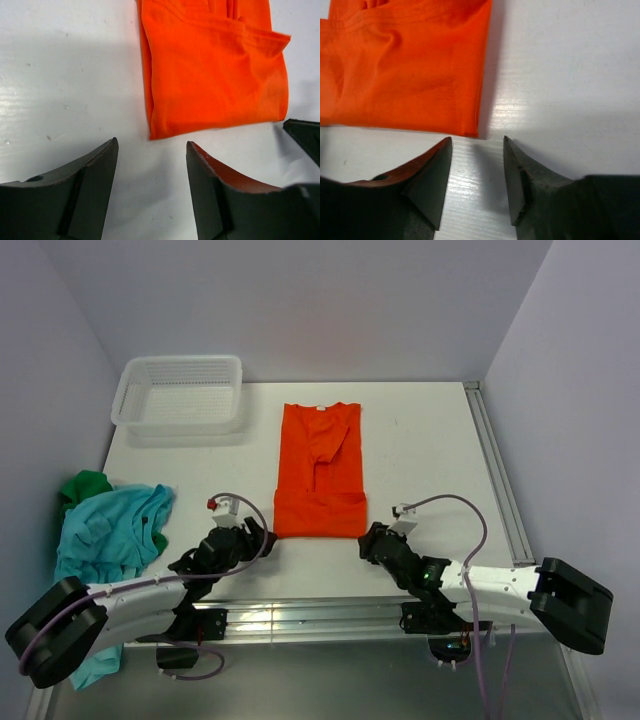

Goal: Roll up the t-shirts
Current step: Fold the tshirt

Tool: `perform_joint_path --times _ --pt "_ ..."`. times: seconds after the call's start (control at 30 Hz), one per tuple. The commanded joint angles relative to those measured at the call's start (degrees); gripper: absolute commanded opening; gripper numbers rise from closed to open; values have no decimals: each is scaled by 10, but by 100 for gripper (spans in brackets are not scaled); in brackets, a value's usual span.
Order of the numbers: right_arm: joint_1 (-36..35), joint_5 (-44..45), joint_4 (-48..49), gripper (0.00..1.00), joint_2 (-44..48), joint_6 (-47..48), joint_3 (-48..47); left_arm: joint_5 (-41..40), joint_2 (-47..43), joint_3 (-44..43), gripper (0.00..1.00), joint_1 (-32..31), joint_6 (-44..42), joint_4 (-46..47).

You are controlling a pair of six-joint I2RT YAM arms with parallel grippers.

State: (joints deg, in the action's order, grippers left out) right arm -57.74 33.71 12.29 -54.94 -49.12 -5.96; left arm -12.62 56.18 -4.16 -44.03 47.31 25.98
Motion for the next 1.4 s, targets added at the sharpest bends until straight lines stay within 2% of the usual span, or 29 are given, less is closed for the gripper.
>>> perform_joint_path --times 0.0,0.17,0.3,0.63,0.83,1.03,1.13,1.17,1.23,1.27,1.37 --pt "-11 52 72 50 -10 -11 9 -48 7 22 63 -27 -20 93" --pt "-11 58 79 44 -44 -4 -5 -57 31 23 61 -42 -34 115" --pt "-11 60 85 39 -69 7 -14 -57 62 11 55 -47 -42 126" --pt "-11 54 85 37 -119 25 -43 -54 117 -1 56 -49 -43 145" --pt "-11 50 91 36 -147 27 -56 -50 147 -12 50 -49 -44 152" --pt "-11 49 87 28 -159 26 -63 -51 182 -30 45 -48 -43 149" --pt "-12 49 81 25 -157 28 -65 -50 195 -41 33 -49 -44 143" --pt "-12 48 78 21 -158 28 -66 -53 198 -48 19 -49 -43 137" --pt "-11 48 66 14 -163 28 -73 -55 204 -54 3 -49 -41 122" --pt "-12 48 59 2 -164 26 -78 -54 204 -57 0 -48 -39 119" --pt "-11 50 13 0 -169 19 -100 -47 184 -59 0 -49 -36 97"
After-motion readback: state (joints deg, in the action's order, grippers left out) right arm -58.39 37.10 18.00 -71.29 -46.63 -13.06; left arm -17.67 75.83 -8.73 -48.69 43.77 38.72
